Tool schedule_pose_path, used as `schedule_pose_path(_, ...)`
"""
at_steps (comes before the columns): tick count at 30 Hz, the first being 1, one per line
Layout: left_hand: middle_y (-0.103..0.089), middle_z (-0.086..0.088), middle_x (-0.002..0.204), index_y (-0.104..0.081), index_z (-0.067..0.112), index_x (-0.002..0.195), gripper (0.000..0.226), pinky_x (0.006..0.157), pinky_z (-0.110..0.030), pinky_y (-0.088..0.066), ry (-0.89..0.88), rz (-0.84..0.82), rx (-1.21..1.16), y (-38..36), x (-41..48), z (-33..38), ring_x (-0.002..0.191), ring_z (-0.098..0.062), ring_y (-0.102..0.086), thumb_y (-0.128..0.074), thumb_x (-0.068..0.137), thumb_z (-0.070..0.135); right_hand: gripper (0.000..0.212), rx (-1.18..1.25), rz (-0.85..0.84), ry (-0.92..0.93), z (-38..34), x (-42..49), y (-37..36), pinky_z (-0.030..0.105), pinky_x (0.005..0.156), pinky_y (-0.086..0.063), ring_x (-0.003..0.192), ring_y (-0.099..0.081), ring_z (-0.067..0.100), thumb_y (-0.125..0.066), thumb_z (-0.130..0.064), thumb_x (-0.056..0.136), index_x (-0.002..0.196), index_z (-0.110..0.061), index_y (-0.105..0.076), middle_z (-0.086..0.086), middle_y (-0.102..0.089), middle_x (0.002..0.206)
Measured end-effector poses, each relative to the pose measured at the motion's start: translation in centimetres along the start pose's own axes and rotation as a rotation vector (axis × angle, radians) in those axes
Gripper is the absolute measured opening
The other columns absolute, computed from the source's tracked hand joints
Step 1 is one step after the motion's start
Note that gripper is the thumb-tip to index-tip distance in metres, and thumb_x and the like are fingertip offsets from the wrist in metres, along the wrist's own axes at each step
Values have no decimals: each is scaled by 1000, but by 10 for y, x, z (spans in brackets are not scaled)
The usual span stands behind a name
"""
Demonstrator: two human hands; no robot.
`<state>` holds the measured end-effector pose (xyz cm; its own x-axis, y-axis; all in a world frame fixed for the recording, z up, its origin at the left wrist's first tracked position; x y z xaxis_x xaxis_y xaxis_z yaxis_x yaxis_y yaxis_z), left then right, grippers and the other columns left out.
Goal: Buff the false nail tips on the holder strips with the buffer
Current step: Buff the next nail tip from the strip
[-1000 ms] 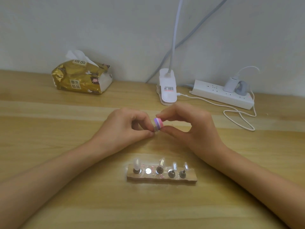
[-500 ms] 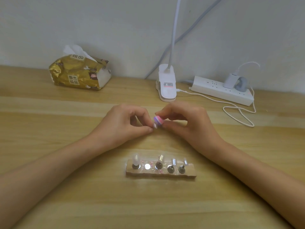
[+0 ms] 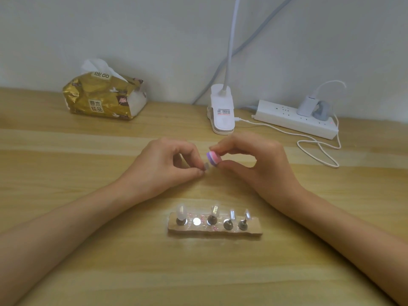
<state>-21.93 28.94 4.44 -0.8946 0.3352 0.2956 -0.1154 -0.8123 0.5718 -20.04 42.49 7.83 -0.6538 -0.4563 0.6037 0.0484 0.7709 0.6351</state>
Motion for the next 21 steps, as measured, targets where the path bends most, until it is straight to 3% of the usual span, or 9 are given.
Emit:
schedule_pose_path(2, -63, 17, 65, -69, 26, 66, 18, 54, -18, -37, 1, 10, -5, 1, 0, 0, 52, -3, -49, -83, 75, 19, 10, -18, -6, 79, -9, 0, -3, 31, 83, -55, 90, -68, 10, -79, -4, 85, 94, -4, -73, 0, -73, 94)
schedule_pose_path(6, -64, 19, 66, -71, 24, 68, 19, 54, -14, -36, 3, 4, 4, 0, 1, 0, 52, -2, -51, -82, 76, 11, 7, 14, -20, -23, 2, 1, -3, 37, 81, -56, 86, -68, 13, -77, -8, 88, 92, -5, -73, -1, -73, 91)
schedule_pose_path(9, -62, 15, 63, -69, 25, 66, 20, 52, -16, -35, 2, 5, 3, 1, 1, 0, 51, -3, -48, -81, 76, 12, 8, -13, -5, 60, -9, 1, -3, 37, 79, -56, 86, -69, 17, -77, -9, 87, 92, -4, -73, 2, -73, 90)
schedule_pose_path(11, -62, 16, 63, -71, 23, 68, 18, 52, -15, -35, 4, 8, 11, 1, 2, -1, 50, -2, -49, -81, 76, 11, 8, 11, -32, -1, -4, 1, -5, 38, 80, -56, 86, -69, 15, -77, -10, 88, 91, -4, -73, 1, -73, 90)
schedule_pose_path(21, -62, 18, 62, -70, 24, 67, 18, 52, -15, -35, 8, -8, -12, -1, 1, -1, 51, -2, -51, -81, 77, 13, 9, -1, 11, 25, -6, -1, 0, 24, 82, -54, 85, -69, 11, -79, -7, 85, 90, -3, -73, 0, -73, 89)
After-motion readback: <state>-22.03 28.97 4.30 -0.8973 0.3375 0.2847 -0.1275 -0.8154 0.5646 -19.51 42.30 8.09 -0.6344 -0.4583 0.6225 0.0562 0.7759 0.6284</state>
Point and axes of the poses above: each hand's wrist, its own x-axis towards the middle knuckle, its own y-axis out of the back of the hand, z = x × y, the point moved 10 cm from there along x, towards the middle knuckle
